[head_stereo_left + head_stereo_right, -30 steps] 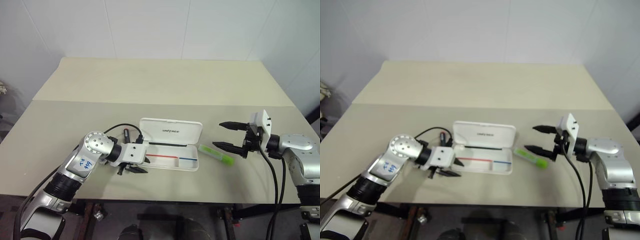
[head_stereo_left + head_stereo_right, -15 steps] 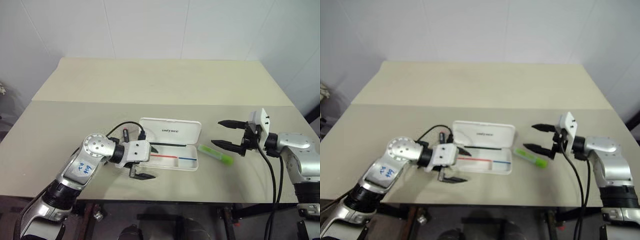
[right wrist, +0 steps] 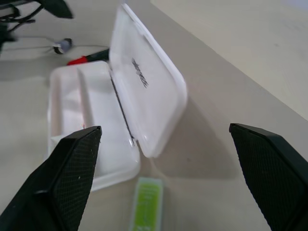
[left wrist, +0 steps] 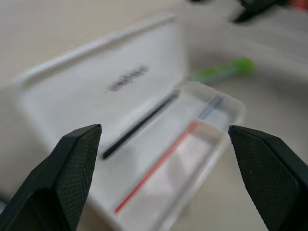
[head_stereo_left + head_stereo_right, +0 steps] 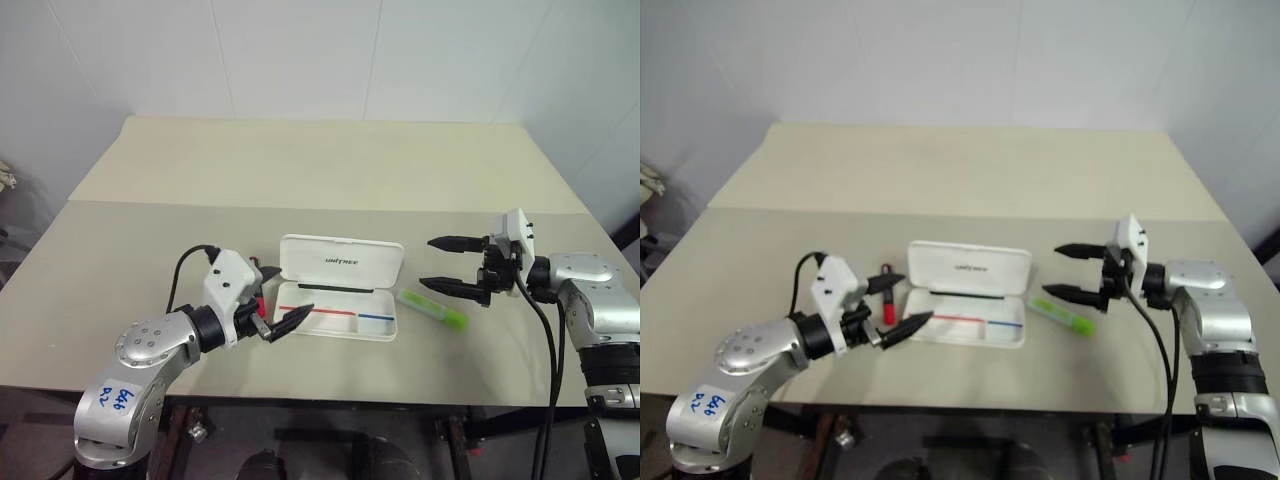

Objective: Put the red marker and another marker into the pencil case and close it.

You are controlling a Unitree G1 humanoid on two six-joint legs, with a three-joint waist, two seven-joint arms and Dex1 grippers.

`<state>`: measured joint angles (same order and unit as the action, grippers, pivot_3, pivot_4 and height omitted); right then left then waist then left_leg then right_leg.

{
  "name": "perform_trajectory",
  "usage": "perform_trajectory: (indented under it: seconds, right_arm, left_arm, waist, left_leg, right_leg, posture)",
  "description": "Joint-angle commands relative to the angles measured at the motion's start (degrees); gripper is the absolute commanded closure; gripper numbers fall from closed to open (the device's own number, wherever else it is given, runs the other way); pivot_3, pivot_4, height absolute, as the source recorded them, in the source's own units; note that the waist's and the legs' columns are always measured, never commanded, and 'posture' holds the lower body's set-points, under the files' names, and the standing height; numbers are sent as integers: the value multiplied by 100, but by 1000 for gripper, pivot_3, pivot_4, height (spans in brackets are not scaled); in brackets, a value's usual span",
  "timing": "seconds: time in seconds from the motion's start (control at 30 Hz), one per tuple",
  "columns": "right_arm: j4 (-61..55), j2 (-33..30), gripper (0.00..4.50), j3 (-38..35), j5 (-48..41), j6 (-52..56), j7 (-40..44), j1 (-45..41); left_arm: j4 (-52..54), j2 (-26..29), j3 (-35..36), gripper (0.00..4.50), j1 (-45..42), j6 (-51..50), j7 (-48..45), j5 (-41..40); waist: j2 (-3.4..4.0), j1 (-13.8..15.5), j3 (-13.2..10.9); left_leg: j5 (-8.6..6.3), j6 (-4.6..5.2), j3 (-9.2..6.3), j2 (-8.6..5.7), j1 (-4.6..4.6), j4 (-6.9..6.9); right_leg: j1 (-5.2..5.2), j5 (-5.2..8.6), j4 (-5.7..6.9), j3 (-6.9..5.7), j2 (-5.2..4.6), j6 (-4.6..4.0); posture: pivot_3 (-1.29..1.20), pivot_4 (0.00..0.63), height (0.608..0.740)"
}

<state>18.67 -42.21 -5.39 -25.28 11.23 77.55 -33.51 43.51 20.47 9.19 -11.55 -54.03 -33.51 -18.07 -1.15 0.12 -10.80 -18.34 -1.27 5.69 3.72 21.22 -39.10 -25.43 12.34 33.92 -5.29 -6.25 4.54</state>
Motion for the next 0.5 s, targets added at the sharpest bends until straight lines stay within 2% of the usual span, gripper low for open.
perform_trajectory:
  seconds: [0.03, 0.23, 0.5]
  right_arm:
    - [-81, -5, 0, -314, -341, 5, 148, -171]
    - [65, 104, 0, -215, -233, -121, 43, -266]
    - [300, 246, 0, -150, -68, -242, 68, -422]
  left_arm:
    - [422, -448, 386, 18, -160, -94, 785, -172]
    - [322, -1021, 579, 18, -370, -125, 1953, 0]
    - [409, -1640, 722, 18, -150, -662, 3038, 15]
  waist:
    - [0, -3, 0]
    - [-1, -25, 1]
    - [-2, -18, 1]
  left_leg:
    - [0, 0, 0, 0, 1, -1]
    - [3, -4, 2, 0, -3, -1]
    - [1, -2, 5, 0, 0, -1]
  right_leg:
    - [0, -2, -1, 1, 0, -1]
    - [0, -5, 1, 3, 2, -3]
    - [0, -6, -3, 5, 1, -1]
  posture:
    - [0, 150, 740]
    - [0, 150, 740]
    - [0, 150, 740]
